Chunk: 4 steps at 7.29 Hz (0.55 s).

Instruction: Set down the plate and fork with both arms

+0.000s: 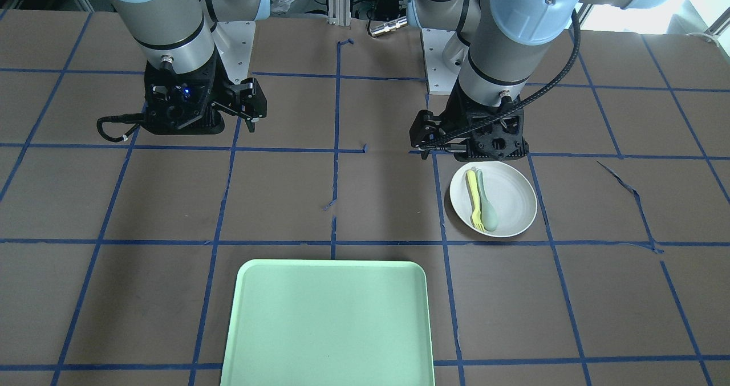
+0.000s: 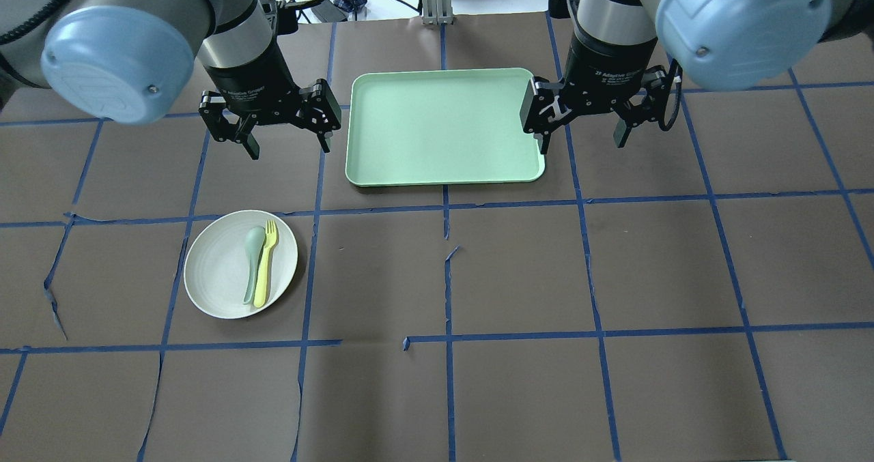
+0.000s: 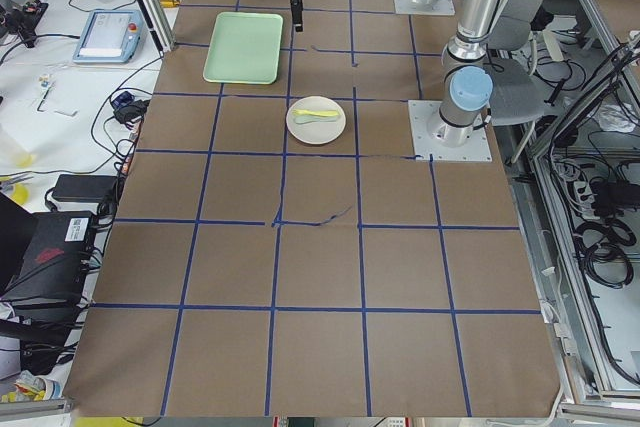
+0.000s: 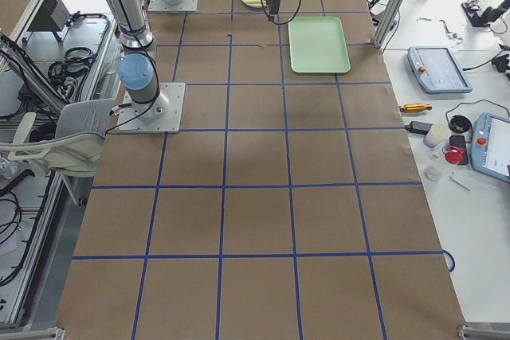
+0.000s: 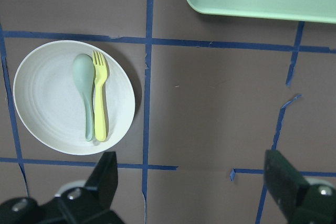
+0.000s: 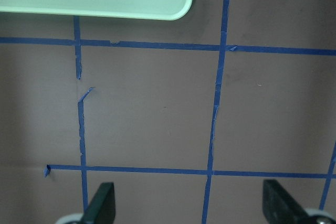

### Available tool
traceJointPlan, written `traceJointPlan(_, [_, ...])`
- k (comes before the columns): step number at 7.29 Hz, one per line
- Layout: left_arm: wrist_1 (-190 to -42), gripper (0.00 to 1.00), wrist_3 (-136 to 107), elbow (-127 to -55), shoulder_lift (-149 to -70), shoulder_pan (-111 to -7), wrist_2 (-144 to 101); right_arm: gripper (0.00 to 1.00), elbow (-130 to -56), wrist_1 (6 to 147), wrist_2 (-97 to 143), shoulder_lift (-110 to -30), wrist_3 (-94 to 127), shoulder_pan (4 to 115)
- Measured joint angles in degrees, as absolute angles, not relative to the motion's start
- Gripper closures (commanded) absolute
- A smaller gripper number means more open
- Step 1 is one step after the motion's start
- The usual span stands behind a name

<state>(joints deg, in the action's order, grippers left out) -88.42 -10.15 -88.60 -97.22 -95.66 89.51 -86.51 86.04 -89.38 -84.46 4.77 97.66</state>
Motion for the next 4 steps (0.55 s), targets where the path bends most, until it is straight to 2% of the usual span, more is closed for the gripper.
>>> traceJointPlan(4, [-88.4, 0.00, -10.8, -89.7, -96.6, -95.6, 89.8, 0.00, -86.9, 86.0, -89.5, -84.4, 4.8, 97.7])
